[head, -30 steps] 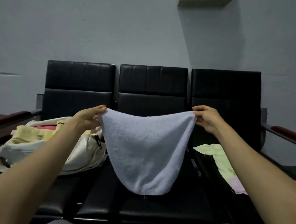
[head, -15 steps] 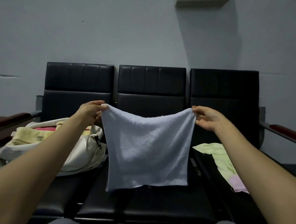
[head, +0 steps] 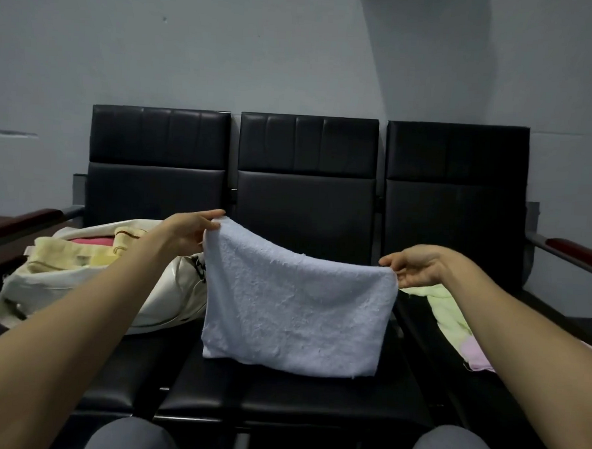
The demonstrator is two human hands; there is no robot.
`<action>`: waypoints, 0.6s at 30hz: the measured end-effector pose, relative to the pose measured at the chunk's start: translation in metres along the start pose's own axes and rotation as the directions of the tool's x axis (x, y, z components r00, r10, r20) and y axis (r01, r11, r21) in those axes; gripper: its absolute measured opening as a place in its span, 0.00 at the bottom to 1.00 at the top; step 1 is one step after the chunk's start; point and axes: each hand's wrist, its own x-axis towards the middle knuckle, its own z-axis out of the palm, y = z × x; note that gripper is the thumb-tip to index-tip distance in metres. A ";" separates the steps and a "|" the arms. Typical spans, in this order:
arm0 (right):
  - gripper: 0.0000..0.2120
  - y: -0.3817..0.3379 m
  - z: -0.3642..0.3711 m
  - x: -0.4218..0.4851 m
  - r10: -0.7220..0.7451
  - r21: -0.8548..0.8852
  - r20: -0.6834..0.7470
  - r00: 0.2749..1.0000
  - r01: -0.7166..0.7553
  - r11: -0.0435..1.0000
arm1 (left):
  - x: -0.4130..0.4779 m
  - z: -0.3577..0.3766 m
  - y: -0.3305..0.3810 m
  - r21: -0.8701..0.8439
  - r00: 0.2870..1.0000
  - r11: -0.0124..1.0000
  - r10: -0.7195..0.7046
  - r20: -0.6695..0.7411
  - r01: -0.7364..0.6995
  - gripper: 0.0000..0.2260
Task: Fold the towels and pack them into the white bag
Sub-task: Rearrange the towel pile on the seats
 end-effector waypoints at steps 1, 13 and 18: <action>0.19 0.003 0.001 0.000 0.014 -0.055 0.015 1.000 -0.013 0.998 | 0.000 0.002 -0.002 0.015 1.000 1.000 0.007 0.005 -0.008 0.20; 0.18 -0.033 0.016 -0.007 -0.480 0.466 -0.118 0.869 0.476 0.746 | 0.003 -0.007 0.015 0.073 0.911 0.930 0.367 -0.190 -0.359 0.14; 0.13 -0.049 0.017 -0.022 -0.611 0.291 -0.243 0.754 0.657 0.695 | -0.002 -0.015 0.040 0.497 0.834 0.756 0.541 -0.109 -0.426 0.11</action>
